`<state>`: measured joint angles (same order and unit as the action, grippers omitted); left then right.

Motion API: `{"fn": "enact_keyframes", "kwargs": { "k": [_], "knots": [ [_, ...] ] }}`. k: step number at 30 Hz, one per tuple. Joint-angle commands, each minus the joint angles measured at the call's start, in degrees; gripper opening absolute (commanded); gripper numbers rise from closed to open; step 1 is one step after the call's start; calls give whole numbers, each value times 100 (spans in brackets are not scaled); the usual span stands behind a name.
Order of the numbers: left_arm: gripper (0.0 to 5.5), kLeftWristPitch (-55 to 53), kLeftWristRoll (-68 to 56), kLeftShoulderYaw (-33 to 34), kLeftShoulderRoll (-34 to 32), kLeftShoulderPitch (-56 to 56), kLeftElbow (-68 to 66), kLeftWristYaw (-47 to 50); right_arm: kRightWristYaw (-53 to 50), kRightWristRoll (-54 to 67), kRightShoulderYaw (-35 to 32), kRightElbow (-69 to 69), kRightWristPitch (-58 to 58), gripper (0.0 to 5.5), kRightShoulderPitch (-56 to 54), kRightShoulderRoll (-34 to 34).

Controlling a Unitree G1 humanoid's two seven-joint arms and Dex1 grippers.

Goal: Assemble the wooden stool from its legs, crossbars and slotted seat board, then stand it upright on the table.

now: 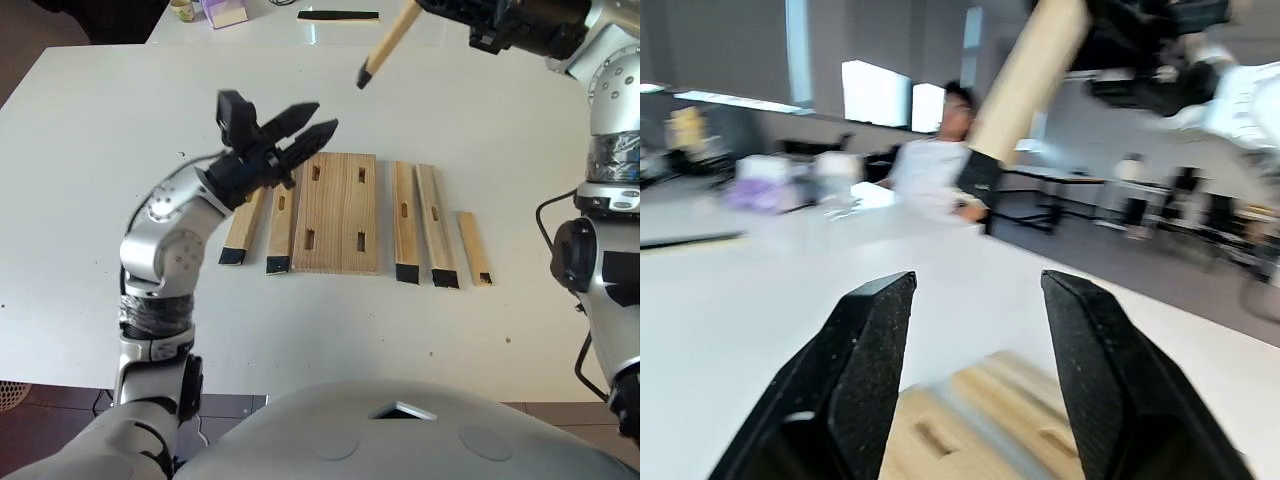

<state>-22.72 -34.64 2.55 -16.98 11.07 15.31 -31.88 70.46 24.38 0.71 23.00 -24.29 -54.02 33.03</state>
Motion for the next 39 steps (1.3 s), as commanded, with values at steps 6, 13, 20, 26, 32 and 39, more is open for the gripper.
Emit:
{"fn": "enact_keyframes", "kwargs": {
  "k": [6,13,20,26,32,39],
  "knots": [
    [233,1187,1797,-114,2187,1337,-1131,3411,1321,-648,539,-478,1278,131,1365,826],
    [233,1825,3218,-640,2499,1824,-2412,4215,1496,-918,688,-585,1706,131,2017,998],
    [233,1943,3150,-527,2574,1774,-2434,4074,1540,-948,642,-209,1900,131,2049,925],
    [233,1925,3132,-473,2629,1802,-2440,3992,1531,-953,648,-71,1960,131,2102,834],
    [233,1850,3082,-425,2637,1758,-2343,3965,1591,-997,679,-57,2026,131,2335,894],
    [233,1754,3082,-399,2623,1690,-2202,3946,1701,-853,664,-321,1724,131,2637,1026]
  ]
}}
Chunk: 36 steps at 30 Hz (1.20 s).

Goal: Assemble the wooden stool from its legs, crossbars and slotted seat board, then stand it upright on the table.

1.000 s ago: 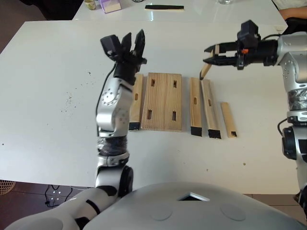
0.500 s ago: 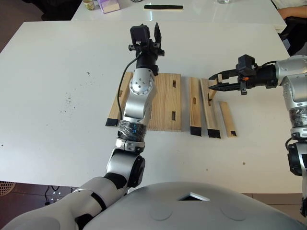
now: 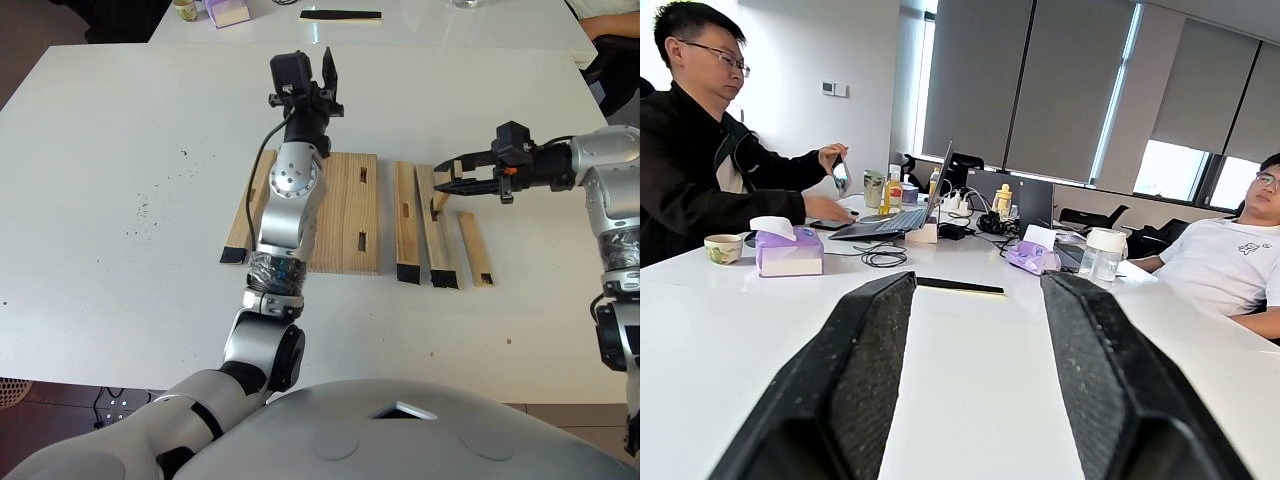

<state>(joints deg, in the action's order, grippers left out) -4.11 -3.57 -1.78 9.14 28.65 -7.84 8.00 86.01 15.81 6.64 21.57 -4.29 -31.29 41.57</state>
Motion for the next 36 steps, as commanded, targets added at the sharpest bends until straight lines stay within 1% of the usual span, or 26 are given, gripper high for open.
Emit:
{"fn": "enact_keyframes", "kwargs": {
  "k": [1,5,15,23,25,28,29,30,34,36],
  "knots": [
    [233,-126,-26,37,12,-79,139,-43,146,34,59,-260,-336,131,443,194],
    [233,-181,-19,49,17,-114,214,-50,63,47,93,-403,-424,131,669,220],
    [233,-267,-52,43,68,-105,236,-116,-425,-391,426,493,54,131,876,-149],
    [233,-320,-68,81,33,-145,308,-162,-648,-195,241,349,214,131,1185,-70],
    [233,-337,-63,111,8,-152,328,-157,-846,-180,210,424,240,131,1077,-186],
    [233,-365,-77,152,-4,-161,329,-154,-1213,129,-92,404,224,131,804,-398],
    [233,-371,-84,169,-3,-161,323,-154,-1360,264,-232,266,126,168,771,-420],
    [233,-387,-105,187,1,-157,313,-166,-1432,411,-357,20,-34,171,826,-390],
    [233,-483,-126,272,-39,-247,456,-108,-1490,526,-397,-797,-515,232,1122,-230],
    [233,-558,-157,290,-55,-289,532,-135,-1650,507,-430,-1337,-780,241,1457,-118]
  ]
}}
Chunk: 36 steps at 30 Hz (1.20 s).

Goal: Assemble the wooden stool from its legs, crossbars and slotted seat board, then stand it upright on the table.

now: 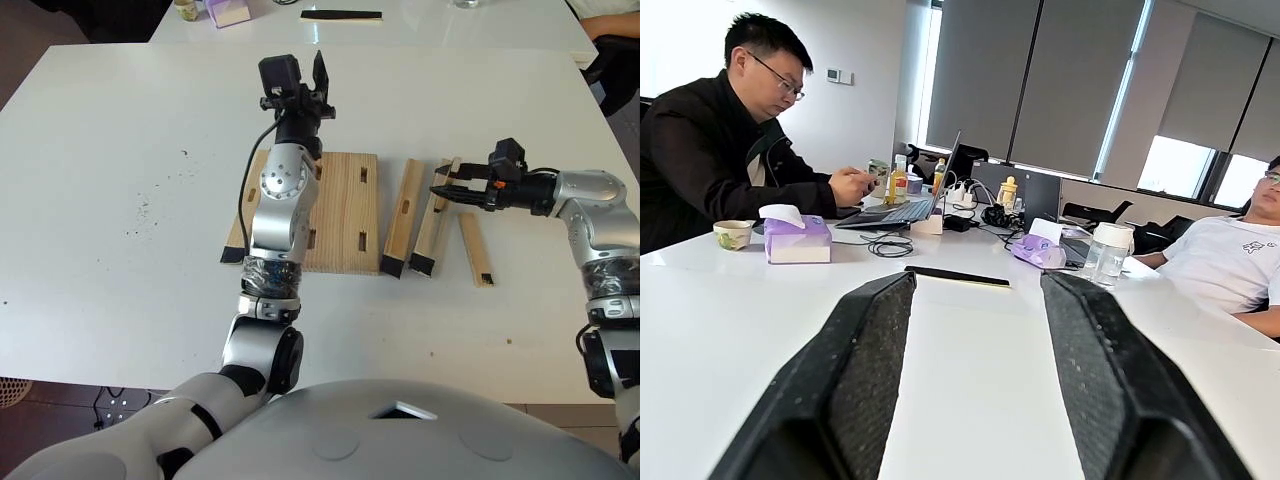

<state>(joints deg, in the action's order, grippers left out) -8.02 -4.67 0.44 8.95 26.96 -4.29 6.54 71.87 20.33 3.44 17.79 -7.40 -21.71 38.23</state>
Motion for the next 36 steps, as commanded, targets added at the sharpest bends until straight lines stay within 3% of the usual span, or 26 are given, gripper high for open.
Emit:
{"fn": "enact_keyframes", "kwargs": {
  "k": [1,5,8,14,20,30,36],
  "knots": [
    [233,-185,-60,75,-37,-147,212,1,-253,47,-128,-1180,-557,241,634,279],
    [233,-262,-90,66,-62,-235,328,-54,-433,308,-594,-2049,-1063,241,871,601],
    [233,-310,-97,79,-108,-273,384,-79,-608,826,-953,-2509,-1752,241,447,693],
    [233,-165,-47,67,-116,-159,229,-2,-1177,1944,-1000,-3329,-2842,241,-320,228],
    [233,-42,-82,79,-58,49,-112,20,-1615,1102,-253,-2597,-2184,241,-163,-469],
    [233,-6,-114,74,-139,133,-237,-84,-1951,1561,-869,-2958,-2314,241,-31,-610],
    [233,-26,-131,72,-158,173,-280,-113,-1916,649,-49,-2269,-1598,241,847,-864]
  ]
}}
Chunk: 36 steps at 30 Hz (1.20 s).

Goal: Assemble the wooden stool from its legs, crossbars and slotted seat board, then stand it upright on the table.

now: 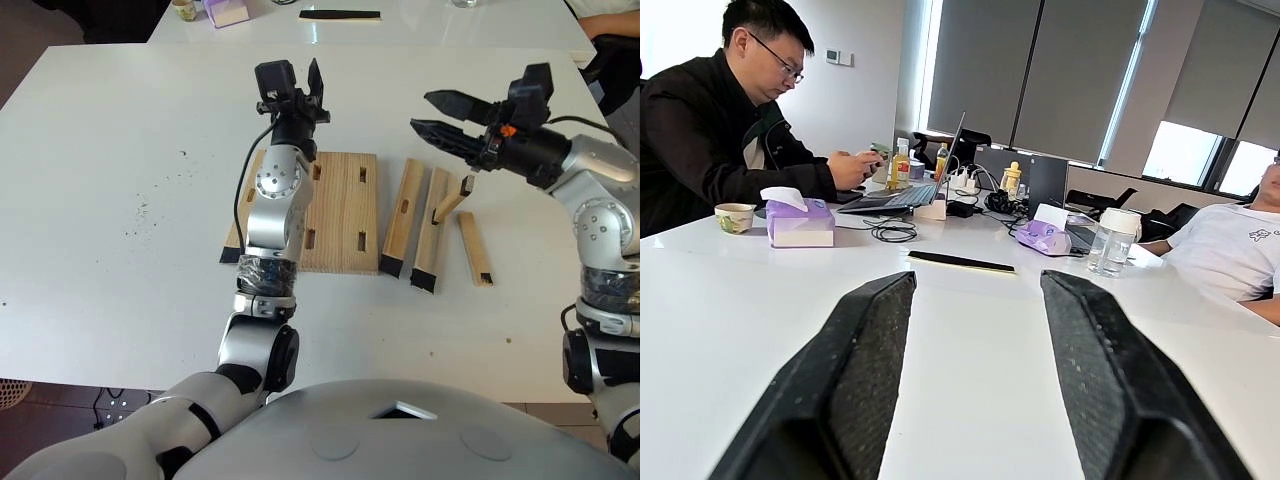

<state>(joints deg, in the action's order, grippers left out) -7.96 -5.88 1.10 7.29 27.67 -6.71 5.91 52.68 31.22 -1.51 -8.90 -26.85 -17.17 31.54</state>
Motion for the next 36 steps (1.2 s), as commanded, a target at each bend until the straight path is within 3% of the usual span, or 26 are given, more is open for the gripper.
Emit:
{"fn": "enact_keyframes", "kwargs": {
  "k": [1,8,13,16,19,23,26,30,36],
  "knots": [
    [233,-30,-1,-2,11,107,-48,-47,-31,-522,493,534,475,241,439,-260],
    [233,-29,1,17,55,47,43,4,-407,405,-186,-94,94,241,-243,-419],
    [233,-51,-20,28,124,-92,230,103,-723,1188,-458,-1496,-760,241,-553,-45],
    [233,-83,47,29,188,-232,449,259,-806,850,239,-2347,-1093,241,208,318],
    [233,-201,91,0,302,-428,740,450,-799,-273,1064,-2734,-737,241,1603,1011],
    [233,-353,137,-73,365,-727,1188,637,-1038,-708,923,-2726,-940,265,2681,1421],
    [233,-566,144,-172,415,-867,1472,752,-1895,-1003,814,-2603,-1540,307,2854,1095],
    [233,-790,219,-309,463,-934,1730,961,-3238,-966,636,-3175,-2660,378,2952,67],
    [233,-1034,128,-393,440,-856,1815,1019,-4210,-1051,552,-3884,-3904,381,2926,-636]
  ]
}}
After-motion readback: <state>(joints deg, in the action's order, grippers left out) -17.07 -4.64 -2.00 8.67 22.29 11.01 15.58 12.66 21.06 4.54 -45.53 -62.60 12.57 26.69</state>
